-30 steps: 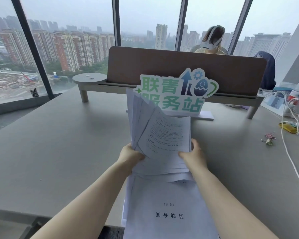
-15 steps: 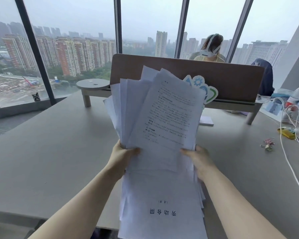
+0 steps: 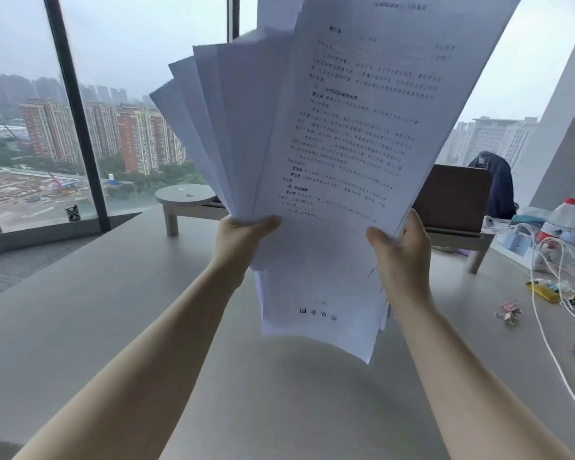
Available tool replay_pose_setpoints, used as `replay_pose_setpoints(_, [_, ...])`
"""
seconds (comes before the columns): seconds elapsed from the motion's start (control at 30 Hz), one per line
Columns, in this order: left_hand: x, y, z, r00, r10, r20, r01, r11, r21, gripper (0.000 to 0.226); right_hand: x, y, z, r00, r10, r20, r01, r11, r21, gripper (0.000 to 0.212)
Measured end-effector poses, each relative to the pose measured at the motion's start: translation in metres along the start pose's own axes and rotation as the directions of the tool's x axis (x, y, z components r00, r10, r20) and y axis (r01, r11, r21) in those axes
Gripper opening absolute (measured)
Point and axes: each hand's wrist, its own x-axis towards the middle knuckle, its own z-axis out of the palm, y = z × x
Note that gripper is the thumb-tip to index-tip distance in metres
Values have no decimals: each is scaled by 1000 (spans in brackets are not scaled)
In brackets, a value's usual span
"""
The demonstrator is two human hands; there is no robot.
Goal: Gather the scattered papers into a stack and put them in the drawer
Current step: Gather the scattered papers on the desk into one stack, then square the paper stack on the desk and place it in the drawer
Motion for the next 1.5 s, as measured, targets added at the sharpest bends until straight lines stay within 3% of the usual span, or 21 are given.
replay_pose_setpoints(0.2, [-27,-44,-16,985,-173,14,172,984,48,41,-32,28,-5,991,127,30,-127,992,-1,35])
replay_pose_setpoints(0.4, [-17,-32,-5,996,-74,51,73,997,12,51,-22,15,-5,995,99,6,-99,993,67,32])
replay_pose_setpoints(0.53, [-18,-44,-8,993,-89,79,85,995,53,73,-30,28,-12,989,146,34,-150,981,121,36])
replay_pose_setpoints(0.67, [-27,-62,-6,978,-114,176,100,991,86,56,-42,43,-13,971,212,108,-217,975,40,23])
replay_pose_setpoints(0.87, [-28,-49,2,979,-170,111,150,974,171,22,-39,37,-16,958,212,192,-229,971,72,20])
replay_pose_setpoints(0.97, [-33,-47,1,952,-218,216,169,960,225,28,-42,43,-13,947,234,220,-248,968,37,20])
replay_pose_setpoints(1.07, [-38,-47,-1,977,-195,91,164,949,271,15,-42,42,-15,949,230,216,-248,967,58,24])
replay_pose_setpoints(1.13, [-36,-41,-4,991,-132,13,119,925,361,11,-32,34,-23,982,147,118,-150,989,13,44])
replay_pose_setpoints(1.23, [-26,-23,-9,998,51,35,-62,784,617,15,-8,9,-42,987,-154,-48,133,946,-295,82])
replay_pose_setpoints(1.3, [-23,-8,-9,971,201,127,-222,571,791,18,5,-9,-51,942,-332,49,316,827,-466,92])
replay_pose_setpoints(1.4, [-25,13,-4,908,306,286,-380,315,870,18,13,-20,-54,940,-268,209,339,781,-525,81])
replay_pose_setpoints(1.5, [-29,27,2,880,248,406,-447,138,884,16,9,-4,-58,958,-118,261,240,827,-509,54])
